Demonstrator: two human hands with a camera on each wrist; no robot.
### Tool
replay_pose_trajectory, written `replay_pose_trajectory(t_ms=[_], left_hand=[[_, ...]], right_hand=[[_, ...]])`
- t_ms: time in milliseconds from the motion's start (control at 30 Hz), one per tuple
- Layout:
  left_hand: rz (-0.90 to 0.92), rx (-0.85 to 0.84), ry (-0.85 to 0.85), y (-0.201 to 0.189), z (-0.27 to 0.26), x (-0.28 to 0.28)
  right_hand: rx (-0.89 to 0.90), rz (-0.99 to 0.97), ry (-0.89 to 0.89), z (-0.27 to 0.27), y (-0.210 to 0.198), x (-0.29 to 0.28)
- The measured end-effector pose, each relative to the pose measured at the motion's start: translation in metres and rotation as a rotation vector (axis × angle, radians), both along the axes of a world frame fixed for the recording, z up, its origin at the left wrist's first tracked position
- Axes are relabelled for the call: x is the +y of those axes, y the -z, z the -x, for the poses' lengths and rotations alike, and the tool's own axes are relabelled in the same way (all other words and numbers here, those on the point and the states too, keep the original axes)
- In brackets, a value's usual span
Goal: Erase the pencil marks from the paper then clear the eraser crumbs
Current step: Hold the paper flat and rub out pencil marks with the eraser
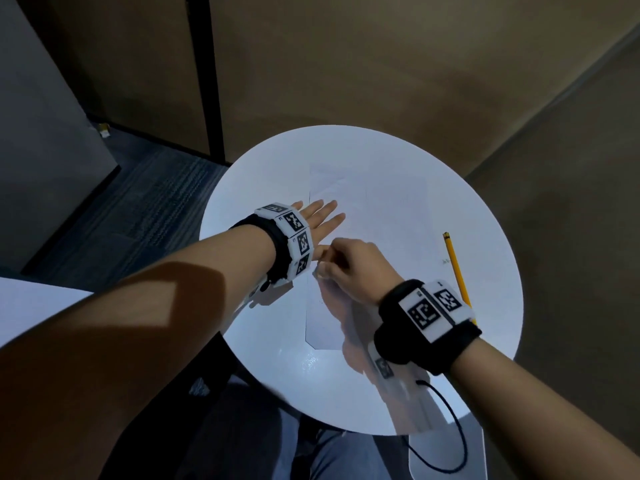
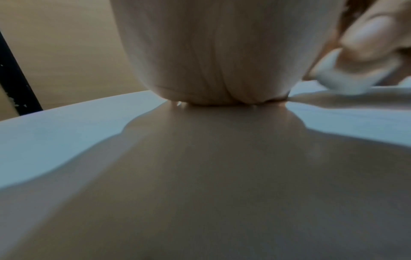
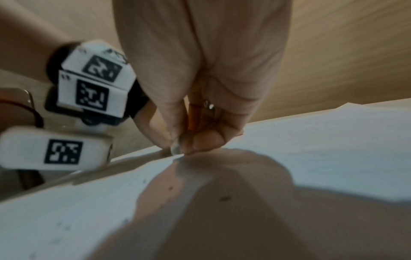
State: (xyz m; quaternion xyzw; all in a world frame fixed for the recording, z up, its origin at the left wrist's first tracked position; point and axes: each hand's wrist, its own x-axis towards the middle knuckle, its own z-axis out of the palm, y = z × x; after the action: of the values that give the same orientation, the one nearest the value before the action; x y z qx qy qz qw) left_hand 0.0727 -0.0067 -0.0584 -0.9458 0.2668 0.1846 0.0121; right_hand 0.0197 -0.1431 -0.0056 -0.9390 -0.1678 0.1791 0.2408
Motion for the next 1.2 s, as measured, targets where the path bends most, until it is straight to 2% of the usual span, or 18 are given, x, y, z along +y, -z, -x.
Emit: replay_pose_trajectory(t_ms=[67,233,400,567,733,867,1000,1067,1200], left_hand=[[-0.004,-0.009,0.006,0.001,0.001,0.000],[0.006,0.032,0.001,0.000,-0.002,0.000],[-0.033,0.006,0.029,0.007,-0.006,0.001],[0.015,0.036,0.000,0.002,-0.004,0.000],[-0.016,0.014,0.015,0.011,-0.009,0.002],[0.007,0.024,0.016,0.001,-0.003,0.000],[0.003,0.044,0.002,0.000,-0.004,-0.001],[0.004,0.051,0.005,0.000,-0.004,-0.001],[-0.012,0.033,0.002,-0.001,-0.004,-0.003]], right_hand=[[-0.047,-0.003,0.038,0.005,0.006,0.006],[0.017,0.088,-0.136,0.019,0.003,0.004],[-0.090,0.005,0.005,0.007,0.006,0.013],[0.012,0.116,-0.113,0.017,0.010,0.013],[-0.032,0.121,-0.029,0.005,0.008,0.020],[0.135,0.095,-0.126,0.007,-0.001,0.003],[0.083,-0.054,0.194,-0.010,-0.008,-0.029],[0.106,-0.068,0.235,-0.009,-0.006,-0.035],[0.153,-0.120,0.201,-0.008,-0.002,-0.028]])
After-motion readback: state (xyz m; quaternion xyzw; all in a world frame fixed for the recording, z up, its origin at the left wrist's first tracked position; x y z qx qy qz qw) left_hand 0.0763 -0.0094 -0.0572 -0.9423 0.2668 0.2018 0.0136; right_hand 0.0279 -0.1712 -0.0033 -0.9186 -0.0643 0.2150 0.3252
